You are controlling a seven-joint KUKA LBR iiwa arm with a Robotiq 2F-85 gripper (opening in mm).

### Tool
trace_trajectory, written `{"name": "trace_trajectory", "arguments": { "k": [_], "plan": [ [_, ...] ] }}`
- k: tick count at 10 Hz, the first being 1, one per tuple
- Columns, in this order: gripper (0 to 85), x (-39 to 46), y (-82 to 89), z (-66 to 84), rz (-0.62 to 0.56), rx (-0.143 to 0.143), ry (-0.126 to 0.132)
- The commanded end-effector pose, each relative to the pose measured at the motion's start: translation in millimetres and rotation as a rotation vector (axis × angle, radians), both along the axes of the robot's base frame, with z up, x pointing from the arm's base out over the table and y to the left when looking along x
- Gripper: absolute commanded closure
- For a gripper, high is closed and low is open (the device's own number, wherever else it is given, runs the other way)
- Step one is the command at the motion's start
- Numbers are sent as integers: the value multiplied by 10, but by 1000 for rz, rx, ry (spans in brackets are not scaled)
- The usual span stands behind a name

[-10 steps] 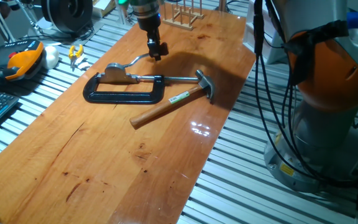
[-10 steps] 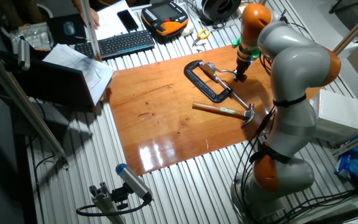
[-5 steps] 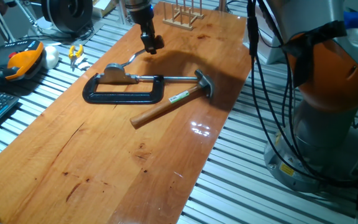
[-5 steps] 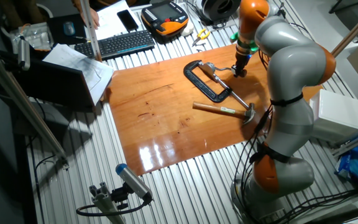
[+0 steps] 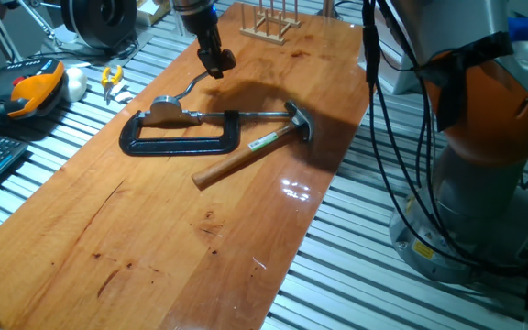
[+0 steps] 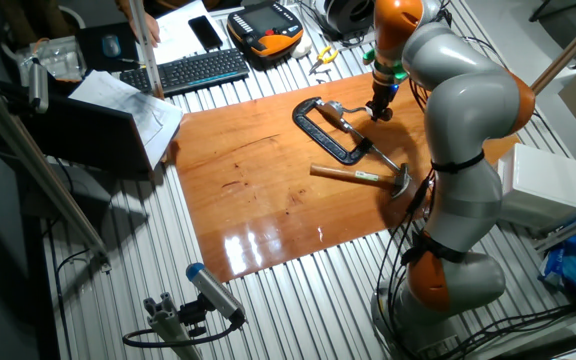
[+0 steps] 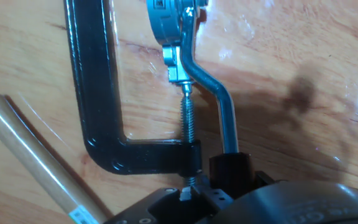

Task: Pull up the lever

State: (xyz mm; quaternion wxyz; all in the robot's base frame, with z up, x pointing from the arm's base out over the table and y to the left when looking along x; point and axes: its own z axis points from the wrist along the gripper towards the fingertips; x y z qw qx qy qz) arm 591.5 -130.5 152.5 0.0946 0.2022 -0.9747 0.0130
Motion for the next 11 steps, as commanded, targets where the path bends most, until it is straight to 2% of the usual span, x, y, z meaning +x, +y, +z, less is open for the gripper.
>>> {"name": "trace_trajectory", "arguments": {
  "k": [1, 3, 6, 8, 9, 10, 11],
  "plan": [
    [850, 18, 12, 10, -2, 0, 2],
    [850, 71, 68, 40, -9, -8, 0],
    [850, 73, 135, 88, -29, -16, -5],
    [850, 72, 136, 88, -33, -11, -7],
    [850, 69, 146, 86, -33, -20, -10],
    [850, 67, 151, 84, -41, -9, -7],
    [850, 73, 156, 74, -40, -12, -19]
  ]
}}
